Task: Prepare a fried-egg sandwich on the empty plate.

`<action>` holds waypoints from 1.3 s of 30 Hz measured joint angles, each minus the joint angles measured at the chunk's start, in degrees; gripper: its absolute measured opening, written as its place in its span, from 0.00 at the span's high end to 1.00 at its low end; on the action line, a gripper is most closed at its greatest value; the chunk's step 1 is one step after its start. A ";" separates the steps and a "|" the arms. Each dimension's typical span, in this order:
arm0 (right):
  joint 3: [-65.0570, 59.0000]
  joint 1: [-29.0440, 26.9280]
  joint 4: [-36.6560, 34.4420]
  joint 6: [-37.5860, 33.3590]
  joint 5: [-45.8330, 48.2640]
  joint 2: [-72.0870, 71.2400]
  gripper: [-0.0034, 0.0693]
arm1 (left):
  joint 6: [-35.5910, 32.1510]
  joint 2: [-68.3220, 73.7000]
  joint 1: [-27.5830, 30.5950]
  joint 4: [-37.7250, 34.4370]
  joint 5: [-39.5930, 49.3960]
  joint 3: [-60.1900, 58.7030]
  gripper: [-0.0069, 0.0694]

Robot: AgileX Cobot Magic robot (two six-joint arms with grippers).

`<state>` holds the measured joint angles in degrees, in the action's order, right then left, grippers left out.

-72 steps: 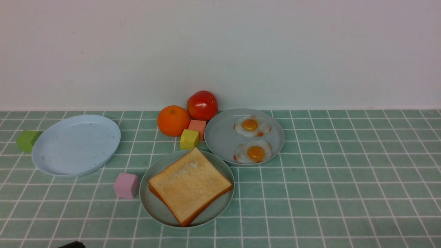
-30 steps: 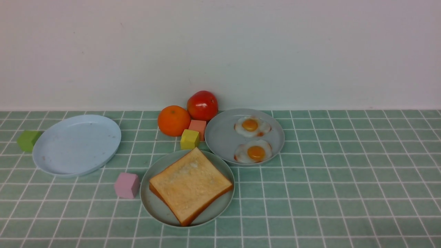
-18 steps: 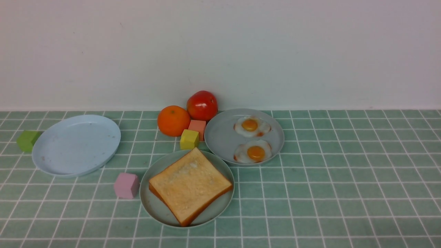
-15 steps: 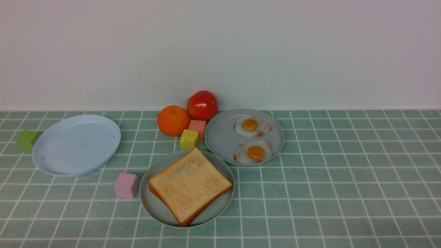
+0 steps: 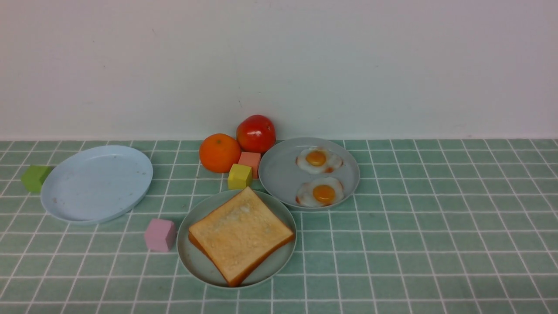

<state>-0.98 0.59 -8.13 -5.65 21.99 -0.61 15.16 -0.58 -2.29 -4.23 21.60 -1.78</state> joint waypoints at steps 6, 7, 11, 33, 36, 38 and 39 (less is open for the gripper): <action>0.00 0.00 0.00 0.00 0.00 0.00 0.89 | 0.00 0.00 0.00 0.00 0.00 0.00 0.92; 0.00 0.00 0.00 0.00 0.00 0.00 0.89 | 0.00 0.00 0.00 0.00 0.00 0.00 0.92; 0.00 0.00 0.00 0.00 0.00 0.00 0.88 | 0.00 0.00 0.00 0.00 0.00 0.00 0.92; 0.00 0.00 0.00 0.00 0.00 0.00 0.88 | 0.00 0.00 0.00 0.26 0.00 0.00 0.90; 0.00 0.00 0.00 0.00 0.00 0.00 0.88 | 0.00 0.00 0.00 0.26 -0.05 0.00 0.90; 0.00 0.00 0.00 0.00 0.00 0.00 0.87 | 0.00 0.00 0.00 0.26 -0.05 0.00 0.90; 0.00 0.00 0.00 0.00 0.00 0.00 0.87 | 0.00 0.00 0.00 0.26 -0.05 0.00 0.90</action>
<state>-0.98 0.59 -8.13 -5.65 21.99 -0.61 15.16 -0.58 -2.29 -3.97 21.55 -1.78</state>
